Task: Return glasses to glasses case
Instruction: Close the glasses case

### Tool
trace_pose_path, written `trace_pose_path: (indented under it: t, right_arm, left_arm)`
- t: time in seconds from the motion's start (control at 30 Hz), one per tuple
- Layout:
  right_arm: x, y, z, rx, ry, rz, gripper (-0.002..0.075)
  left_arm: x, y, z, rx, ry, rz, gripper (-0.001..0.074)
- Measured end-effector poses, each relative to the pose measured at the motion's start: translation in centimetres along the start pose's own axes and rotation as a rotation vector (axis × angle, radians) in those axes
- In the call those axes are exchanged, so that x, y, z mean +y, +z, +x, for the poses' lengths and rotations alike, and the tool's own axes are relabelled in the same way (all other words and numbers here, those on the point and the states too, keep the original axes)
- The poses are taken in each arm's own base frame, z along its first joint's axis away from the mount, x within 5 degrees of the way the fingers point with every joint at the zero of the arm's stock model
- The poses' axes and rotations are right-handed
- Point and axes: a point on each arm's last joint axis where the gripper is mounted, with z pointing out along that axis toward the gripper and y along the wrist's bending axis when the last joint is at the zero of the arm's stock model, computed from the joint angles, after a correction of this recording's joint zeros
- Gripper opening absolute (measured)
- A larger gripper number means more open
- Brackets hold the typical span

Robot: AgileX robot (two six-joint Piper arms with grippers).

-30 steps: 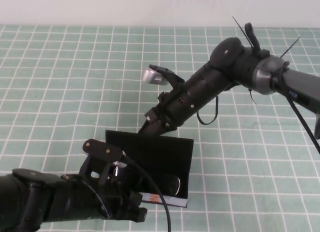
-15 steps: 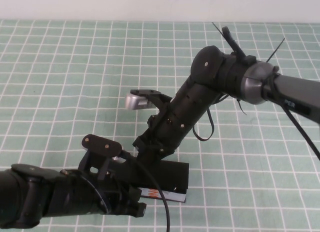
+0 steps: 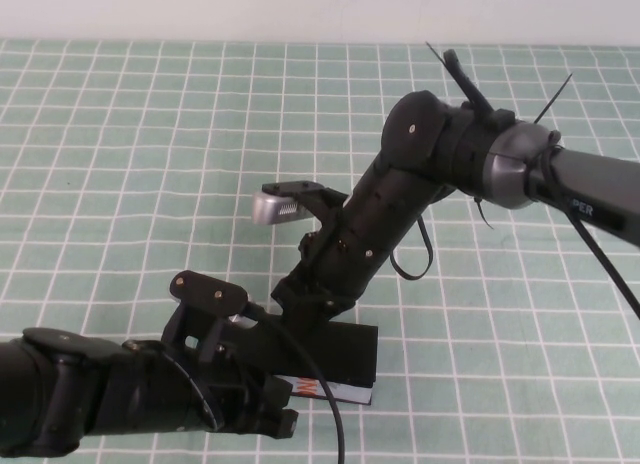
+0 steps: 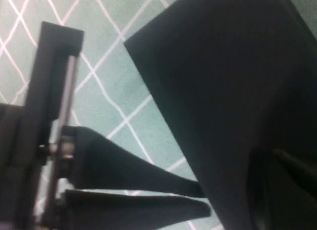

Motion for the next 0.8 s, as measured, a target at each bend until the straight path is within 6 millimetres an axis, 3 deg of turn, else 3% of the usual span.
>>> trace_pose_path:
  t: [0.2, 0.5, 0.63, 0.8]
  right_arm:
    - [-0.9, 0.8, 0.3, 0.041, 0.045, 0.034, -0.0012]
    - [-0.1, 0.1, 0.2, 0.026, -0.009, 0.036, -0.0013]
    - [2.1, -2.9, 0.3, -0.029, -0.089, 0.07, -0.0013]
    - [6.7, -9.9, 1.5, -0.148, -0.238, 0.221, -0.0013]
  left_arm:
    - [0.1, 0.0, 0.0, 0.0, 0.006, -0.008, -0.0004]
    - [-0.4, -0.8, -0.4, -0.027, 0.053, 0.005, -0.0004]
    - [-1.5, -4.0, -1.8, -0.16, 0.11, 0.004, -0.0004]
    - [-3.8, -10.0, -3.0, -0.392, 0.223, 0.037, -0.0004]
